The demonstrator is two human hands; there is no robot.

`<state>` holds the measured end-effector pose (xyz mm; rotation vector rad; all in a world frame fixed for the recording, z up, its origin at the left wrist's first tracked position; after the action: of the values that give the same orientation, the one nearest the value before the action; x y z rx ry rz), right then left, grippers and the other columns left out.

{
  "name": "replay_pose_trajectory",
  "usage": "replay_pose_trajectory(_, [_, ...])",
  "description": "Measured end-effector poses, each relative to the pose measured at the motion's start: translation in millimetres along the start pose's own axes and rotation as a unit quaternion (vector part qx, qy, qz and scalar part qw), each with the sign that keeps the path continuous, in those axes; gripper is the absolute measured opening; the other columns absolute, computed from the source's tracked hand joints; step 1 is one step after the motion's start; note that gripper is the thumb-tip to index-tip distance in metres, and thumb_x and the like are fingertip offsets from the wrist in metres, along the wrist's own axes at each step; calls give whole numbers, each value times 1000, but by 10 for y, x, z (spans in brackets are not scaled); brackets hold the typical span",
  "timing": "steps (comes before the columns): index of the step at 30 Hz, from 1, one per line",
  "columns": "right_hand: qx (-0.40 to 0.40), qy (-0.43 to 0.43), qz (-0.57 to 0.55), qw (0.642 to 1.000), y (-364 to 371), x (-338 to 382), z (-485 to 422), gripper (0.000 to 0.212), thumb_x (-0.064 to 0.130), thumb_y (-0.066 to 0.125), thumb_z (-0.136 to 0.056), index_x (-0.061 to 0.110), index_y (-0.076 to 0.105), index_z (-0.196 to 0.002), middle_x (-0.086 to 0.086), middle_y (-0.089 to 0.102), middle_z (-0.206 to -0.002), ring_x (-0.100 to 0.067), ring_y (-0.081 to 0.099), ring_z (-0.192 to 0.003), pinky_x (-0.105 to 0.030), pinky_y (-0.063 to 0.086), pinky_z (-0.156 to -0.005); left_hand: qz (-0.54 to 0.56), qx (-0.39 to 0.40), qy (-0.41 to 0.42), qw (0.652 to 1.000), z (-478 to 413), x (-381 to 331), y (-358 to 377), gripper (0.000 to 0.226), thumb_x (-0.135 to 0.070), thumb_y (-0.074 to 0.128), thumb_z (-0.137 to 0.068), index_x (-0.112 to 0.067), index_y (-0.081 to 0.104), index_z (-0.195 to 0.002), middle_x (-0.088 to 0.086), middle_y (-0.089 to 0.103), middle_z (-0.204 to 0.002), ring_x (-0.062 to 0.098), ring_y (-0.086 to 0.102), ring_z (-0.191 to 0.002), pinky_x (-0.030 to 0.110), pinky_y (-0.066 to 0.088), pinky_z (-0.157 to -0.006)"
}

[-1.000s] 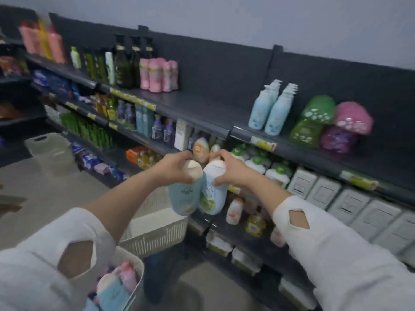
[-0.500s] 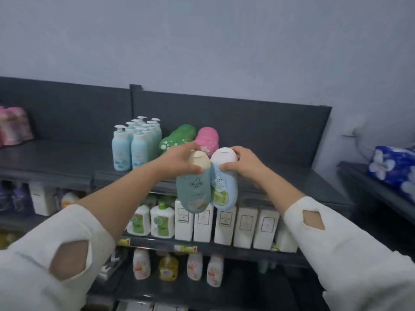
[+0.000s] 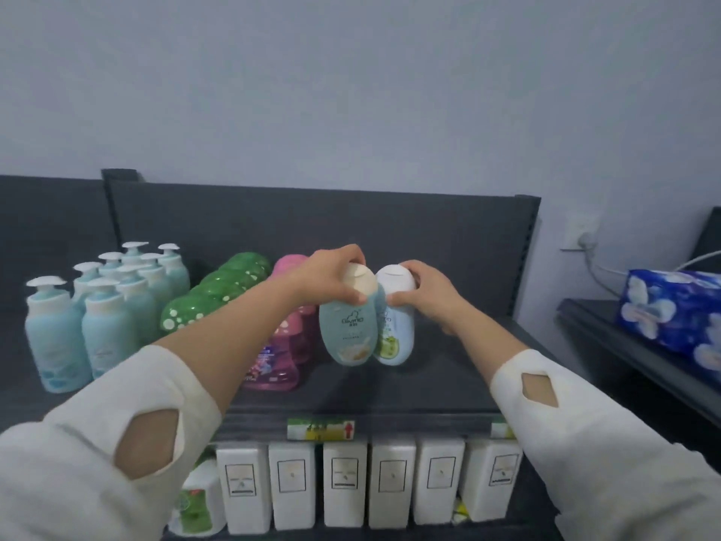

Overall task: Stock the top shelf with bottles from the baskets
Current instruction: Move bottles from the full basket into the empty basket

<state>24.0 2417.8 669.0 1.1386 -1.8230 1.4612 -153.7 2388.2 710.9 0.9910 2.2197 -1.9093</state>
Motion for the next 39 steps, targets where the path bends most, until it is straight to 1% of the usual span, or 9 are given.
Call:
replay_pose_trajectory(3, [4, 16, 10, 1000, 1, -180, -328, 44, 14, 75, -70, 26, 58, -109, 2, 61, -106, -16, 60, -96, -32, 55, -70, -13, 29, 13, 999, -410, 105, 50, 40, -27, 72, -77, -22, 49, -109, -5, 56, -100, 15, 53, -91, 24, 41, -61])
replay_pose_trajectory(7, [-2, 19, 11, 1000, 1, -447, -702, 42, 11, 73, -71, 23, 55, -108, 2, 59, -105, -15, 58, -93, -24, 48, -66, -42, 62, 28, 997, -903, 200, 213, 44, -26, 75, -74, -20, 50, -110, -2, 57, -100, 19, 54, -94, 35, 47, -79])
replay_pose_trajectory(10, [6, 15, 21, 1000, 26, -617, -1005, 42, 12, 74, -72, 23, 54, -107, 0, 59, -107, -16, 57, -96, -29, 51, -74, -52, 76, 29, 995, -1160, 312, 343, 46, -23, 76, -73, -17, 51, -112, -1, 57, -101, 19, 53, -94, 32, 44, -77])
replay_pose_trajectory(21, [122, -45, -29, 991, 437, -790, -1977, 42, 12, 76, -75, 23, 54, -109, 3, 58, -108, -16, 56, -100, -28, 49, -77, -78, 83, -79, 990, -1657, 848, 468, 45, -24, 76, -73, -21, 55, -113, -5, 56, -101, 16, 52, -95, 26, 40, -74])
replay_pose_trajectory(24, [161, -91, -1, 983, 478, -745, -2025, 42, 19, 75, -78, 24, 55, -115, 7, 58, -107, -10, 55, -97, -19, 45, -71, -75, 91, -97, 988, -1716, 866, 482, 45, -22, 74, -76, -22, 54, -116, -4, 55, -102, 16, 51, -94, 25, 41, -70])
replay_pose_trajectory(26, [142, -122, 27, 982, 488, -749, -2028, 48, 25, 75, -78, 25, 56, -122, 5, 59, -113, -9, 53, -100, -18, 42, -73, -91, 106, -104, 985, -1740, 853, 487, 47, -23, 74, -76, -22, 52, -117, -3, 54, -102, 17, 51, -95, 27, 40, -73])
replay_pose_trajectory(30, [82, -128, 66, 986, 480, -793, -2046, 55, 34, 78, -72, 24, 54, -120, 1, 59, -112, -17, 55, -103, -32, 47, -84, -109, 99, -118, 982, -1712, 873, 465, 49, -27, 75, -75, -24, 51, -117, -2, 57, -106, 18, 52, -98, 29, 42, -78])
replay_pose_trajectory(34, [107, -119, 30, 987, 406, -808, -2025, 47, 27, 80, -72, 22, 51, -109, 4, 58, -100, -14, 56, -91, -26, 47, -73, -100, 80, -114, 985, -1679, 847, 473, 48, -25, 76, -74, -23, 52, -116, -1, 59, -108, 17, 52, -100, 31, 45, -82])
replay_pose_trajectory(39, [122, -114, 40, 985, 378, -806, -2029, 42, 21, 75, -77, 20, 51, -112, 1, 59, -102, -15, 56, -90, -21, 44, -64, -78, 73, -106, 989, -1675, 761, 520, 48, -24, 75, -75, -21, 52, -117, -1, 58, -106, 17, 52, -98, 28, 43, -79])
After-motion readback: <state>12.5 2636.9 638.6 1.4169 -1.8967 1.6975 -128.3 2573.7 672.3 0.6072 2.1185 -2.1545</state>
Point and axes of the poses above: each hand's wrist, its own z-axis away from the middle knuckle, its own y-axis out of the palm, x = y × z, the point moved 5 cm from there along -z, towards the middle knuckle
